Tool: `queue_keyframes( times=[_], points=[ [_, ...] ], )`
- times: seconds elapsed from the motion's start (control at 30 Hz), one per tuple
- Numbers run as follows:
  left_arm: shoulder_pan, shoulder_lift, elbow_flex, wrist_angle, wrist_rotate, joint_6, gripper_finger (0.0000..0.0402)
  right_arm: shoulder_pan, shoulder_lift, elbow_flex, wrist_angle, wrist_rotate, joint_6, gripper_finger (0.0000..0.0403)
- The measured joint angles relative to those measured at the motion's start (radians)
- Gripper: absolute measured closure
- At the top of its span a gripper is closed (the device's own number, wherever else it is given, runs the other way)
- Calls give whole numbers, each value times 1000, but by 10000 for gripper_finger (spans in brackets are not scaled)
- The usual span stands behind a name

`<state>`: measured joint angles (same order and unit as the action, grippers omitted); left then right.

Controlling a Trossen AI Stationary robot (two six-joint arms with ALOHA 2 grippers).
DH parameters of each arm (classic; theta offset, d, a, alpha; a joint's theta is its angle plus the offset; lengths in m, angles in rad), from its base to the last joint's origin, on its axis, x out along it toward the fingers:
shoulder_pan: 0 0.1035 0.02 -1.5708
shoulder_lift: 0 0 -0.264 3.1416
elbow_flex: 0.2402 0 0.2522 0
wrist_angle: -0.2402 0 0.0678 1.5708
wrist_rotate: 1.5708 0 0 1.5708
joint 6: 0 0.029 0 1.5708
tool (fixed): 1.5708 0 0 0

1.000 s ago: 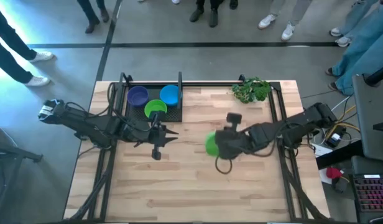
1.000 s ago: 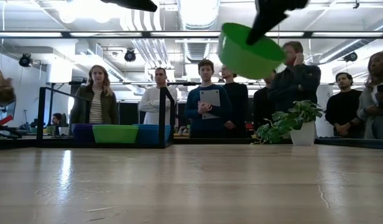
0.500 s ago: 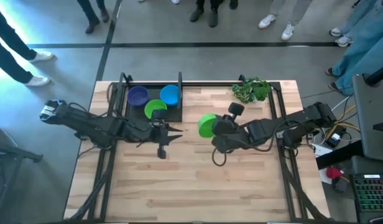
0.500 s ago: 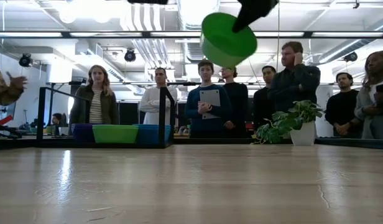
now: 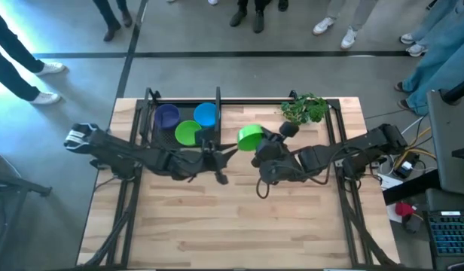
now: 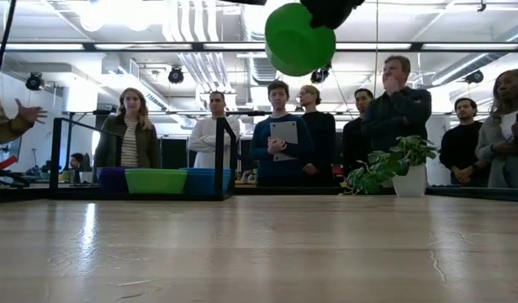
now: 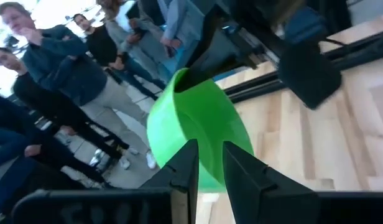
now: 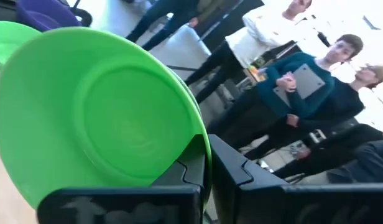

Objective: Pick & Place Mini bowls
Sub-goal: Stack the green bowl on the green bowl on the shelf

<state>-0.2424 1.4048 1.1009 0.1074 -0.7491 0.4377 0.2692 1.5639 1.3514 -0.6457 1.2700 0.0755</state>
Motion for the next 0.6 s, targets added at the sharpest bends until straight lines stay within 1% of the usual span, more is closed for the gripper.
queue_keyframes(
  times=[0.1, 0.3, 0.6],
  points=[
    [0, 30, 27, 7, -37, -5, 332, 1, 0, -15, 6, 34, 11, 394],
    [0, 75, 62, 16, -38, -18, 332, 1, 0, -39, 11, 98, 45, 394],
    [4, 90, 77, 36, -121, -28, 332, 0, 3, -43, 36, 102, 37, 394]
  ],
)
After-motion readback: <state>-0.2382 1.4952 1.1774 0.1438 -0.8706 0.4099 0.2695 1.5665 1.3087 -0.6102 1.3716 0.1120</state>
